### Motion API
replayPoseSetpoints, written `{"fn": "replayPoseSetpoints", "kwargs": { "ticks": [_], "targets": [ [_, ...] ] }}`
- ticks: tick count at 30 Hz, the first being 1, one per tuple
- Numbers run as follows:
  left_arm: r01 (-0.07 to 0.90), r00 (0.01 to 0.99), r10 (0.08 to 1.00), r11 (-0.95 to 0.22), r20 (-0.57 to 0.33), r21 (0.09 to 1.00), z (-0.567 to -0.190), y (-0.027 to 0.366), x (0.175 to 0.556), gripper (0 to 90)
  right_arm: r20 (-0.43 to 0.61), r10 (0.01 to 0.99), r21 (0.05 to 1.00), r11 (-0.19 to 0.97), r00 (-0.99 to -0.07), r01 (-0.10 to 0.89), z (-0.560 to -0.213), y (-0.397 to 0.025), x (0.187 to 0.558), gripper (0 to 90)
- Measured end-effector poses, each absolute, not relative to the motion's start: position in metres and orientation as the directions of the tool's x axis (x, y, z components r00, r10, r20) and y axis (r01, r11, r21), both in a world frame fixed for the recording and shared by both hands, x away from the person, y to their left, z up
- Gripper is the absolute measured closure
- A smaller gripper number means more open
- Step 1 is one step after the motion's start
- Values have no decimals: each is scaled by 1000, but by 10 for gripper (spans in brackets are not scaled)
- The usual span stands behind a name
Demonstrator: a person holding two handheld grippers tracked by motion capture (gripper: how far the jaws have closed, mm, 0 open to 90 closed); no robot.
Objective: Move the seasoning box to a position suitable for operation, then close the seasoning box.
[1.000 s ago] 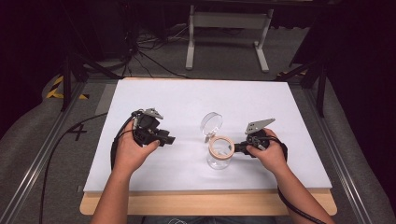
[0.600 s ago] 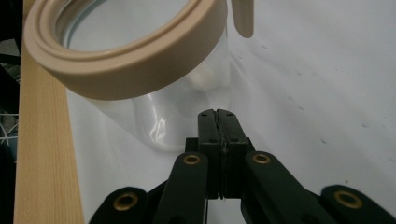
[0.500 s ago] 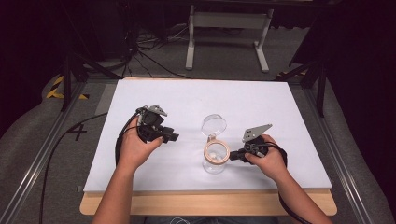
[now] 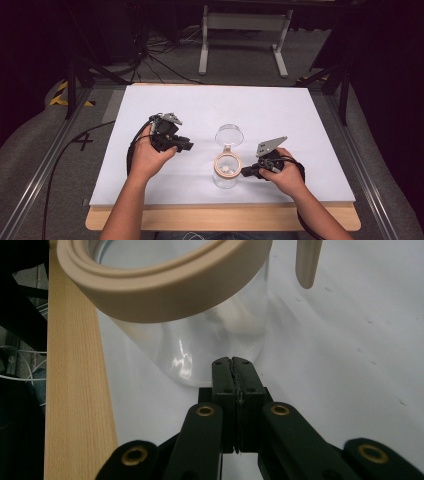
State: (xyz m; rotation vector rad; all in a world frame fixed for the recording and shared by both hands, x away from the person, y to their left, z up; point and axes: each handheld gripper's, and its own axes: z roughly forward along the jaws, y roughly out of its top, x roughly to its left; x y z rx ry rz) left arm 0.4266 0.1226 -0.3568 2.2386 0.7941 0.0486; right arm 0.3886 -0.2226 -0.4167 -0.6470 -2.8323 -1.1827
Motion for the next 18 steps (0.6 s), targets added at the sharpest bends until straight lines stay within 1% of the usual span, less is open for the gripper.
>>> {"fn": "replayPoseSetpoints", "kwargs": {
  "ticks": [4, 5, 7, 12, 14, 18],
  "targets": [
    [510, 813, 555, -535, -176, 673, -359, 120, 426, 765, 161, 372, 679, 630, -914, 376, -418, -222, 389, 900],
    [510, 813, 555, -535, -176, 673, -359, 120, 426, 798, 161, 372, 679, 630, -914, 376, -418, -222, 389, 900],
    [510, 810, 558, -522, -178, 683, -359, 120, 426, 812, 166, 370, 684, 624, -914, 377, -417, -223, 389, 899],
    [502, 810, 560, -510, -172, 699, -357, 118, 425, 895, 144, 402, 704, 601, -904, 379, -405, -232, 386, 899],
    [506, 807, 563, -502, -179, 702, -356, 115, 426, 898, 139, 409, 716, 588, -902, 377, -400, -236, 385, 899],
    [492, 810, 564, -501, -162, 712, -356, 110, 427, 899, 133, 421, 741, 559, -897, 373, -387, -243, 380, 900]
  ]
}}
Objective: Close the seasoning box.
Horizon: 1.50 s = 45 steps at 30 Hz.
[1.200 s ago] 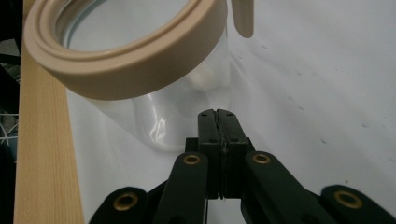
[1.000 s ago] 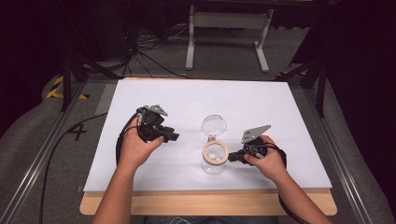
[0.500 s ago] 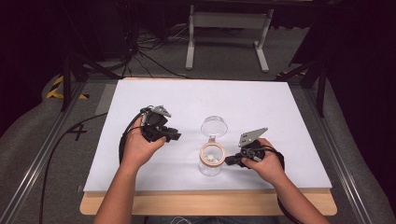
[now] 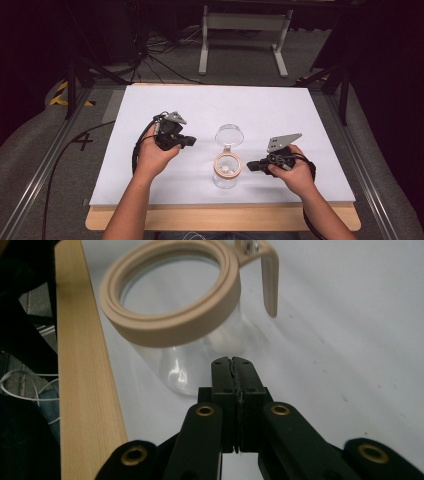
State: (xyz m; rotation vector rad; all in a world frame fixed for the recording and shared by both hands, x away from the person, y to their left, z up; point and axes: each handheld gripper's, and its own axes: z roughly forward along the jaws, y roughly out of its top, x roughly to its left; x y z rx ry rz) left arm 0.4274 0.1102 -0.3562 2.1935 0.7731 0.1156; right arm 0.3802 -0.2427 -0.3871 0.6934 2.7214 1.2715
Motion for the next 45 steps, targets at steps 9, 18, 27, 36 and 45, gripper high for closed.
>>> {"fn": "replayPoseSetpoints", "kwargs": {
  "ticks": [9, 18, 27, 36, 45],
  "targets": [
    [459, 816, 542, -396, -201, 795, -355, 96, 423, 899, 142, 392, 799, 497, -909, 339, -366, -238, 368, 900],
    [431, 828, 514, -329, -224, 840, -358, 85, 421, 898, 161, 355, 828, 460, -921, 321, -370, -219, 362, 900],
    [398, 839, 508, -332, -193, 855, -360, 76, 422, 897, 167, 359, 844, 429, -918, 321, -368, -212, 359, 900],
    [397, 839, 507, -327, -195, 858, -359, 72, 422, 896, 176, 372, 847, 415, -911, 333, -370, -211, 361, 900],
    [373, 860, 477, -345, -181, 861, -355, 71, 419, 895, 183, 384, 852, 398, -905, 341, -369, -210, 363, 900]
  ]
}}
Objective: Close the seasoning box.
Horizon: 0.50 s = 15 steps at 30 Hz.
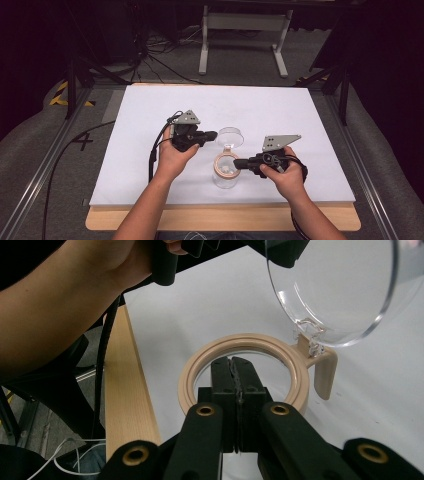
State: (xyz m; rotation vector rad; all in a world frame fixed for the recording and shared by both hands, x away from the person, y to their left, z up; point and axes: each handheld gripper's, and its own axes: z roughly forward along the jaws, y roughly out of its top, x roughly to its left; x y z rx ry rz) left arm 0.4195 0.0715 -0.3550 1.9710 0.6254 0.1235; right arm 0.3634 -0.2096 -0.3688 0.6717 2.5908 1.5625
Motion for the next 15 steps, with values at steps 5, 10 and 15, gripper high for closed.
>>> {"fn": "replayPoseSetpoints", "kwargs": {
  "ticks": [5, 10, 15],
  "targets": [
    [375, 862, 471, -346, -186, 860, -354, 71, 417, 895, 184, 385, 858, 386, -904, 339, -366, -211, 364, 900],
    [374, 875, 444, -366, -193, 852, -351, 74, 416, 895, 191, 388, 859, 379, -902, 345, -365, -212, 364, 900],
    [377, 876, 442, -378, -193, 846, -349, 75, 415, 893, 193, 388, 859, 378, -901, 346, -365, -212, 364, 900]
  ]
}}
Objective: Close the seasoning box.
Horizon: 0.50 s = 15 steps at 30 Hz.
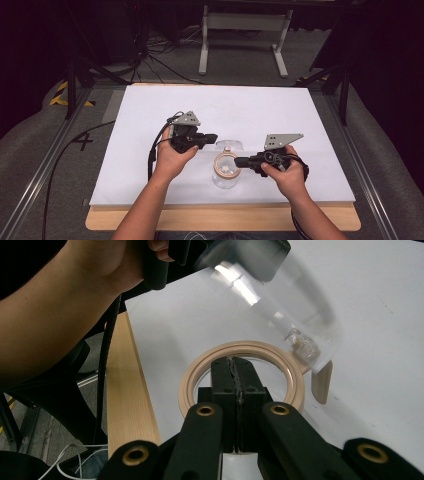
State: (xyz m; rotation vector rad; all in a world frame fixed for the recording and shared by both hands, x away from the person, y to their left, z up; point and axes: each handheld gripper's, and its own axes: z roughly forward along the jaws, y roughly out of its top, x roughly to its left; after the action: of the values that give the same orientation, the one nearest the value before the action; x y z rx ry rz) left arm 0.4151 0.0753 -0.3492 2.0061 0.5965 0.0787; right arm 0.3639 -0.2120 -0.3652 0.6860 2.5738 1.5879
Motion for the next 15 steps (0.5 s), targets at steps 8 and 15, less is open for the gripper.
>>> {"fn": "replayPoseSetpoints", "kwargs": {
  "ticks": [8, 15],
  "targets": [
    [382, 870, 449, -352, -204, 855, -347, 82, 416, 887, 194, 384, 856, 384, -903, 347, -365, -211, 363, 900],
    [393, 864, 461, -365, -203, 844, -345, 89, 416, 870, 196, 368, 844, 409, -909, 348, -364, -210, 361, 900]
  ]
}}
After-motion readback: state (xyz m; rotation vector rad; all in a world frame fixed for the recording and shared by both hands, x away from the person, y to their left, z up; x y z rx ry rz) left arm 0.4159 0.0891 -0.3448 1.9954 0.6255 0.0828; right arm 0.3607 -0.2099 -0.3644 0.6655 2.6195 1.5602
